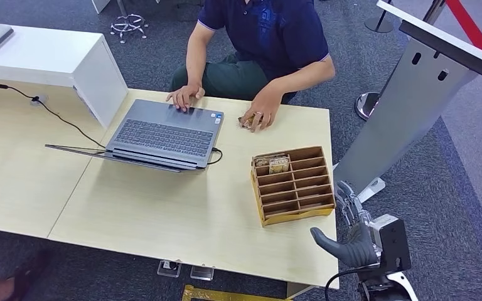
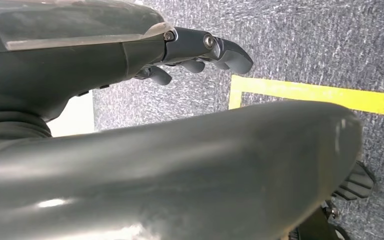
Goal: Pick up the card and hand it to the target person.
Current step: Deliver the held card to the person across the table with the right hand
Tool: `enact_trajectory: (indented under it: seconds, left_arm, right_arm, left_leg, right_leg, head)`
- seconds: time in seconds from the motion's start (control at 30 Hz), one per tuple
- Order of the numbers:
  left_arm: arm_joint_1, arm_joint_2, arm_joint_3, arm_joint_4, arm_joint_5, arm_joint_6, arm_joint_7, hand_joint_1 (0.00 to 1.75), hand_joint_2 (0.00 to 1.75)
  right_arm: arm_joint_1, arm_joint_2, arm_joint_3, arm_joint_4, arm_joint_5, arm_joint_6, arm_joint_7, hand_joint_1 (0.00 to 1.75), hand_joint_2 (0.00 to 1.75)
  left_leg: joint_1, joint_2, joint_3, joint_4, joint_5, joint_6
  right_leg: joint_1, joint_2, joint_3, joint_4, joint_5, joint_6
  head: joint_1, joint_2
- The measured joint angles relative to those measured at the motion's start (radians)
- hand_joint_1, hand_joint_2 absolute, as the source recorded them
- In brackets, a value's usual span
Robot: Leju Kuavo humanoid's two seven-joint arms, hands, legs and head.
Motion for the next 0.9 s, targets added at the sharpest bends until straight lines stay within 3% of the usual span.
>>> enact_trajectory:
  seconds: [0.33, 0.9]
  left_arm:
    - [-0.005, -0.006, 0.001, 0.0, -0.007, 0.0, -0.006, 0.0, 0.0]
    - [-0.006, -0.006, 0.001, 0.0, -0.018, 0.002, 0.007, 0.0, 0.0]
  right_arm:
    - [0.04, 0.009, 0.008, -0.012, 0.075, -0.027, 0.026, 0.0, 1.75]
    - [0.04, 0.01, 0.027, -0.011, 0.067, -0.102, 0.042, 0.0, 1.75]
  left_leg:
    - [0.0, 0.0, 0.0, 0.0, 0.0, 0.0]
    - [0.0, 0.0, 0.0, 0.0, 0.0, 0.0]
  right_leg:
    - [0.0, 0.0, 0.0, 0.0, 0.0, 0.0]
    - [0.0, 0.0, 0.0, 0.0, 0.0, 0.0]
  head:
    - [0.0, 0.0]
    - [0.0, 0.0]
